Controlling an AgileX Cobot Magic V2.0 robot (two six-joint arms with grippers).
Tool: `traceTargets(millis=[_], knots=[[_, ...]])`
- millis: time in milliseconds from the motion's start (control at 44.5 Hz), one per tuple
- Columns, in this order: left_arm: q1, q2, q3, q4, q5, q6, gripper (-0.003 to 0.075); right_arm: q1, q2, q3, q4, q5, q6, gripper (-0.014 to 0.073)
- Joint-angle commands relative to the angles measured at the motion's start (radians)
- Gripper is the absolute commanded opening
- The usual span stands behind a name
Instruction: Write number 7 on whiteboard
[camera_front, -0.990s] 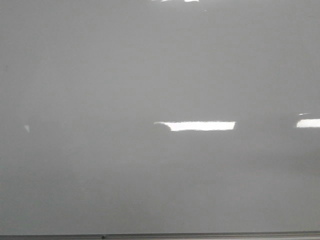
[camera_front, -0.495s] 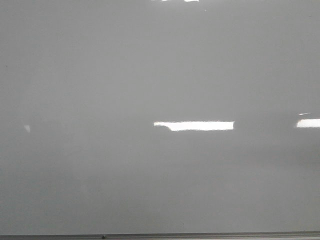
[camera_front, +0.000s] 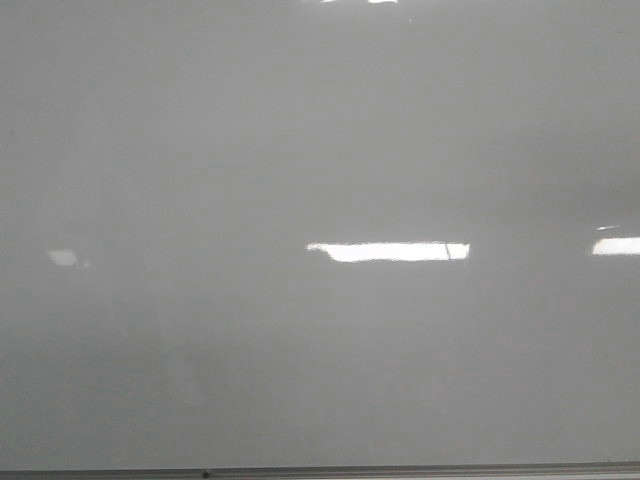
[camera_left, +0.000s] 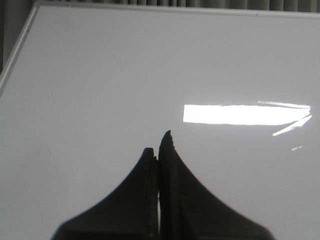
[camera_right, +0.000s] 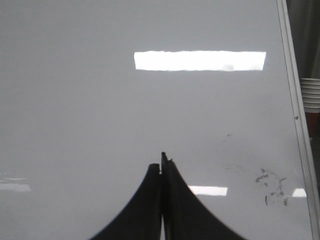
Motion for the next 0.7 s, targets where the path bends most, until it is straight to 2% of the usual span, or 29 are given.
traceTargets(millis=[0, 337, 517, 675], knots=[[0.001, -0.007, -0.125, -0.008, 0.018, -0.009, -0.002, -0.003, 0.085, -0.125, -0.007, 0.026, -0.007, -0.0067], [0.001, 0.181, -0.417, -0.006, 0.255, -0.004, -0.002, -0.003, 0.319, -0.379, -0.008, 0.197, -0.007, -0.0067], [0.001, 0.331, -0.442, -0.004, 0.415, 0.0, -0.002, -0.003, 0.415, -0.384, -0.009, 0.244, -0.007, -0.0067], [0.001, 0.431, -0.421, 0.005, 0.502, 0.0, -0.002, -0.003, 0.488, -0.38, -0.009, 0.325, -0.007, -0.0067]])
